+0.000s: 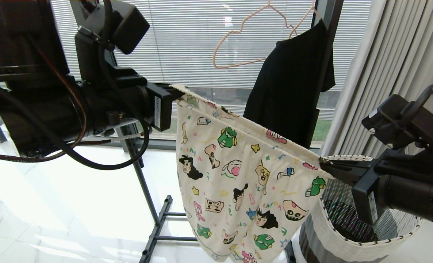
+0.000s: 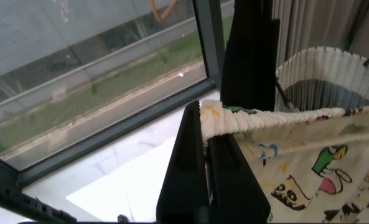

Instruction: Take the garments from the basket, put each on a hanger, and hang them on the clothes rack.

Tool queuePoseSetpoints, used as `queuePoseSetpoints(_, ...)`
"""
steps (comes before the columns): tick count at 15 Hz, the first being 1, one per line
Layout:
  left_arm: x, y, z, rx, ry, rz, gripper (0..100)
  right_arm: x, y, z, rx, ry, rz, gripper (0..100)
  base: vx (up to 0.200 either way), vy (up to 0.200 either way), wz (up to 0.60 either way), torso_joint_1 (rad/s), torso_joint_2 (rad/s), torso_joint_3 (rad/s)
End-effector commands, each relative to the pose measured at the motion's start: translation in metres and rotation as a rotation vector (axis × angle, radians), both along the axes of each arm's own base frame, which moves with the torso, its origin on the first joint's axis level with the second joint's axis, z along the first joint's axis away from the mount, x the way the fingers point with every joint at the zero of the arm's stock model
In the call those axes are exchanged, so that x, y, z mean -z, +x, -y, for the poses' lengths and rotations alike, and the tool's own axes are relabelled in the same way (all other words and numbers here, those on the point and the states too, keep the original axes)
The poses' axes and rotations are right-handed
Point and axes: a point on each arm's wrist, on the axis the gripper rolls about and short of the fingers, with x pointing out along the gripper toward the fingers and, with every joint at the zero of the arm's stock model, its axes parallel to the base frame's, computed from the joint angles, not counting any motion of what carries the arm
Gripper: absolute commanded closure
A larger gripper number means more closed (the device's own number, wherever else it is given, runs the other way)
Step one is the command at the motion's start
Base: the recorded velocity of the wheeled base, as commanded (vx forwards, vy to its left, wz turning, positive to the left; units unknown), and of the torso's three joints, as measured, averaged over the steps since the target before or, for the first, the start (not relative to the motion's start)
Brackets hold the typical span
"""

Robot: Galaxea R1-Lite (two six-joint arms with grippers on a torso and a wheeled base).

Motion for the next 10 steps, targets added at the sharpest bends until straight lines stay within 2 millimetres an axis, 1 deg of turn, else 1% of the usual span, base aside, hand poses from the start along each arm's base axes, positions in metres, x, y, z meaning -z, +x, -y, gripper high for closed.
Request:
queuePoseSetpoints(1, 0.0, -0.012, -0.006, 0.005, 0.01, -0.053, 100, -0.005, 0.013, 0.004, 0.059, 0.039, 0.03, 100, 0.0, 0.0, 0.0, 0.0, 0.0, 0.0)
queuePoseSetpoints(2, 0.001, -0.023, -0.004, 0.024, -0.003, -0.119, 100, -0.011, 0.022, 0.002, 0.074, 0.076, 0.055, 100, 0.0, 0.0, 0.0, 0.0, 0.0, 0.0)
queuePoseSetpoints(4, 0.001, -0.055, 0.002, 0.097, -0.053, -0.259, 100, -0.031, 0.039, -0.001, 0.065, 0.14, 0.098, 100, 0.0, 0.0, 0.0, 0.0, 0.0, 0.0)
queuePoseSetpoints(6, 0.003, -0.093, 0.011, 0.208, -0.073, -0.401, 100, -0.051, 0.055, -0.01, 0.05, 0.186, 0.134, 100, 0.0, 0.0, 0.0, 0.0, 0.0, 0.0)
queuePoseSetpoints(7, 0.006, -0.11, 0.017, 0.255, -0.062, -0.446, 100, -0.058, 0.062, -0.016, 0.051, 0.2, 0.147, 100, 0.0, 0.0, 0.0, 0.0, 0.0, 0.0)
queuePoseSetpoints(8, 0.01, -0.12, 0.022, 0.27, -0.035, -0.462, 100, -0.062, 0.067, -0.021, 0.051, 0.207, 0.156, 100, 0.0, 0.0, 0.0, 0.0, 0.0, 0.0)
queuePoseSetpoints(10, 0.017, -0.127, 0.026, 0.267, 0.0, -0.461, 100, -0.064, 0.071, -0.025, 0.051, 0.209, 0.162, 100, 0.0, 0.0, 0.0, 0.0, 0.0, 0.0)
